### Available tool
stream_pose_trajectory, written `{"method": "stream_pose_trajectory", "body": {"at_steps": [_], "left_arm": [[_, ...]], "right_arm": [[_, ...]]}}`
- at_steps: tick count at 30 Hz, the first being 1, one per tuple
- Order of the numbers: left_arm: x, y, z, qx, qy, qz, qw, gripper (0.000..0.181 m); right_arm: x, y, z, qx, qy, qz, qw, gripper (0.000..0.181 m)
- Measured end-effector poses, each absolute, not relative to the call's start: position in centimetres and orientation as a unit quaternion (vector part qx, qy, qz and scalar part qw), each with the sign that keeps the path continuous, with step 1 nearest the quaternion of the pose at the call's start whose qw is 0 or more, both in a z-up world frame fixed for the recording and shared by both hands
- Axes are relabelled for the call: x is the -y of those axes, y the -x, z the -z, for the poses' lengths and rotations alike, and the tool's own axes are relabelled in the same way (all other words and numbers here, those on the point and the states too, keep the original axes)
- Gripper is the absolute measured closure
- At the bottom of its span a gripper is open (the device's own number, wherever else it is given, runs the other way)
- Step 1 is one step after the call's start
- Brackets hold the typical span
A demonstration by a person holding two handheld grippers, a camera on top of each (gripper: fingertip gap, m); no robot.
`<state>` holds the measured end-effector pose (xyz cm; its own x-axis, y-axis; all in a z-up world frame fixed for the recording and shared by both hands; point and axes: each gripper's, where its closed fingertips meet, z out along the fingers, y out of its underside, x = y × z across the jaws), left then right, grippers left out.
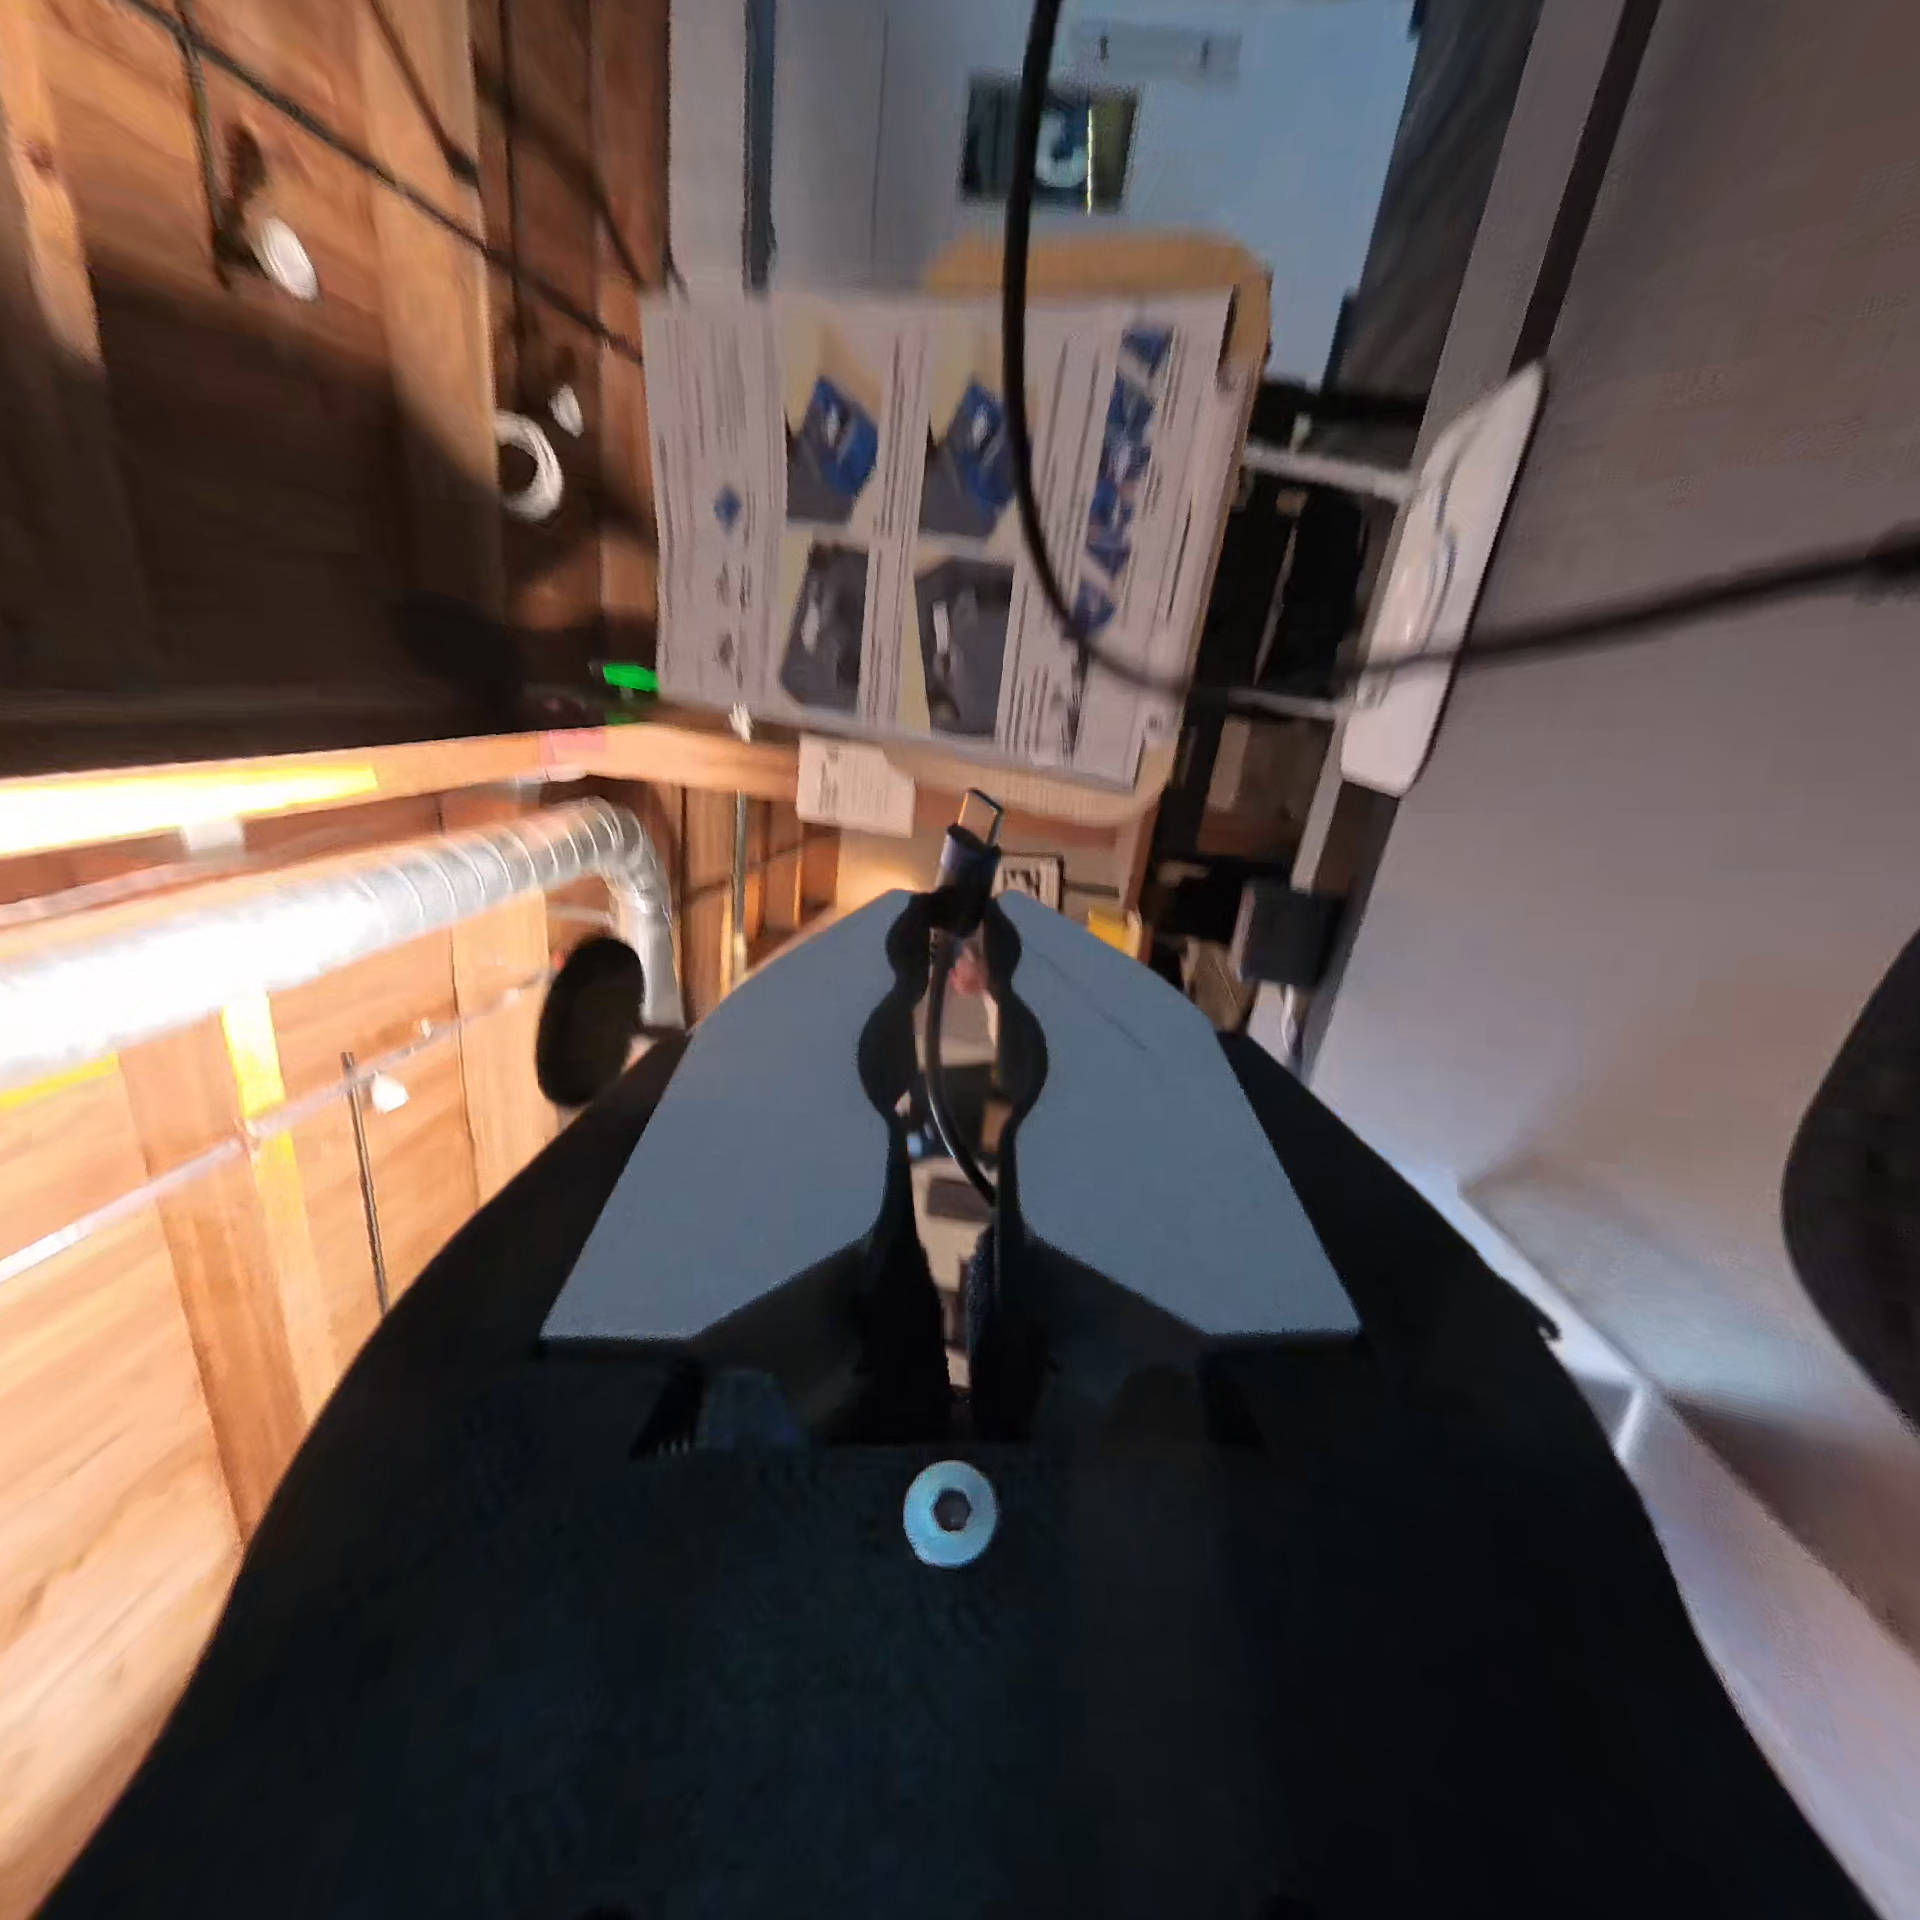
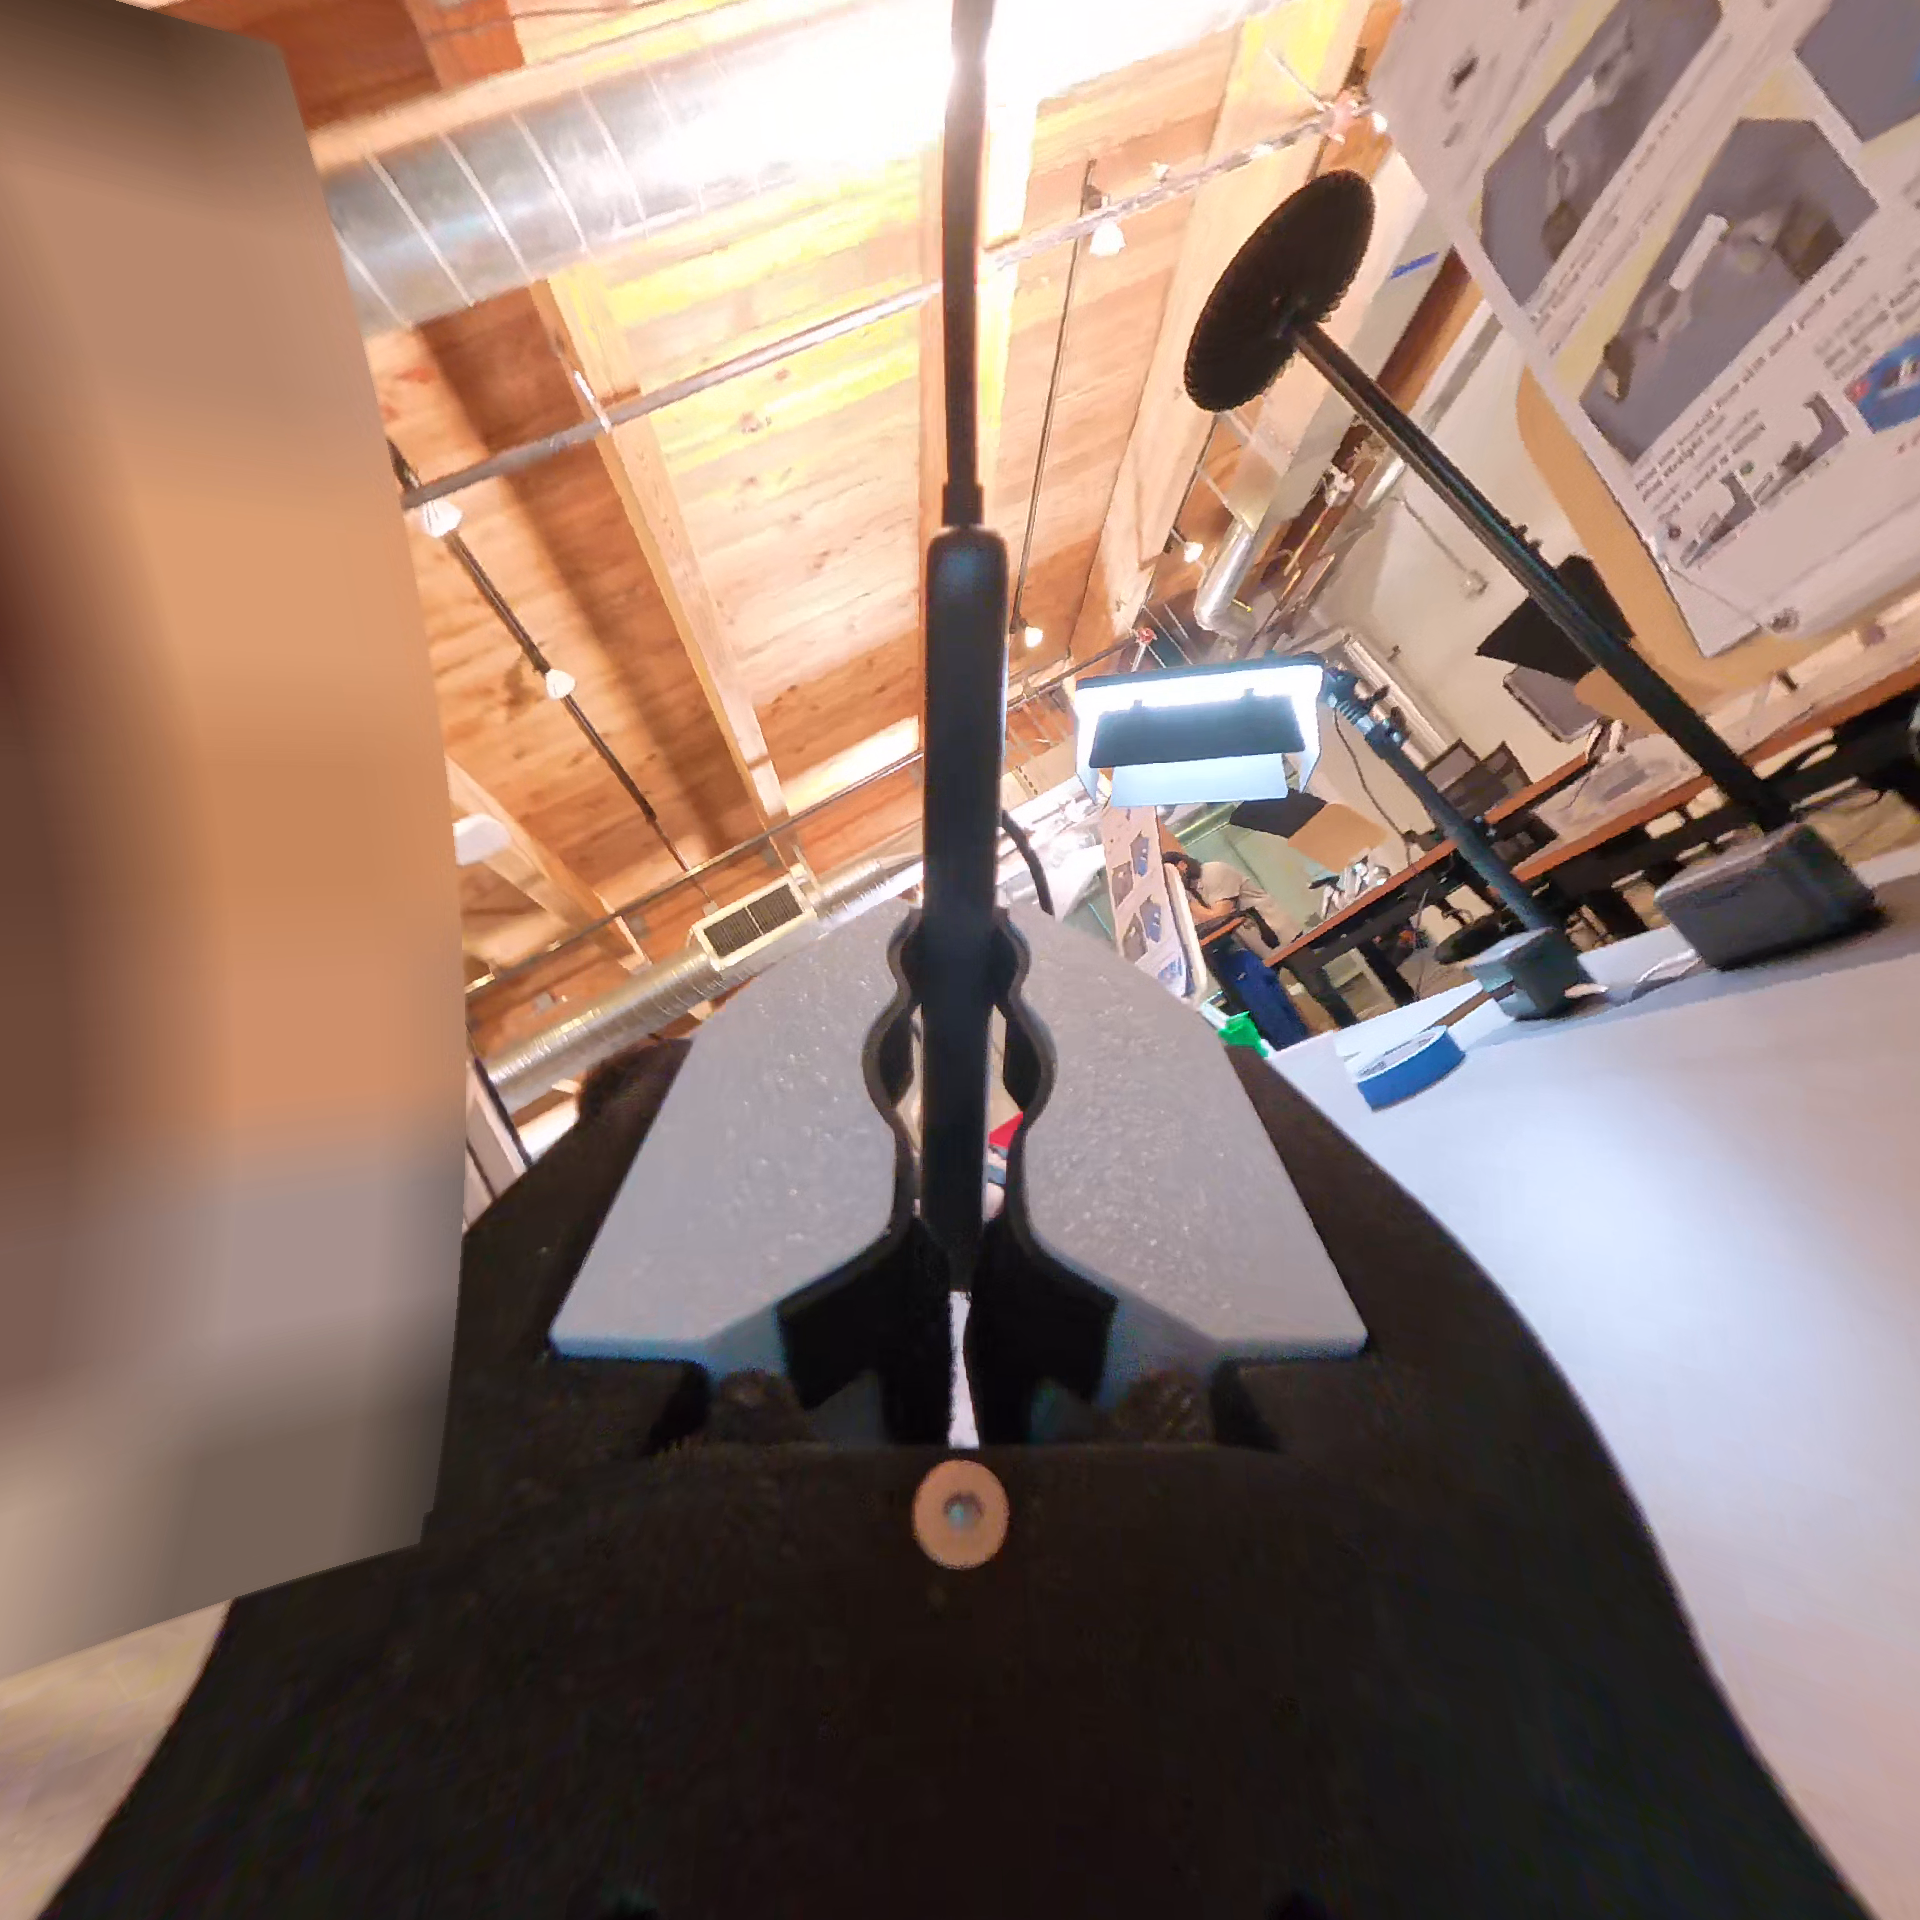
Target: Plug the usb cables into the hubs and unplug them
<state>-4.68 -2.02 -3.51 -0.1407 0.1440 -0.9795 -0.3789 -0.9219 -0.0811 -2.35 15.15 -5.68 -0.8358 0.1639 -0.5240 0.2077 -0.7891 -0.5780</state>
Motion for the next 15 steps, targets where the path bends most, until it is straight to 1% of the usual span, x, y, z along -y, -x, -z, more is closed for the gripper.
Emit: {"method": "stream_pose_trajectory", "body": {"at_steps": [5, 8, 15], "left_arm": [[-5.2, 1.6, 4.3, -0.182, 0.614, -0.731, 0.236, 0.172], [-6.9, 1.9, 5.1, -0.199, 0.604, -0.739, 0.222, 0.172], [-8.5, 4.6, 7.8, -0.170, 0.611, -0.745, 0.206, 0.172]], "right_arm": [[-15.5, 2.7, 6.2, -0.303, -0.294, 0.904, 0.064, 0.170], [-15.4, 2.9, 6.4, -0.297, -0.298, 0.905, 0.067, 0.170], [-14.2, 2.9, 6.7, -0.285, -0.321, 0.902, 0.053, 0.170]]}}
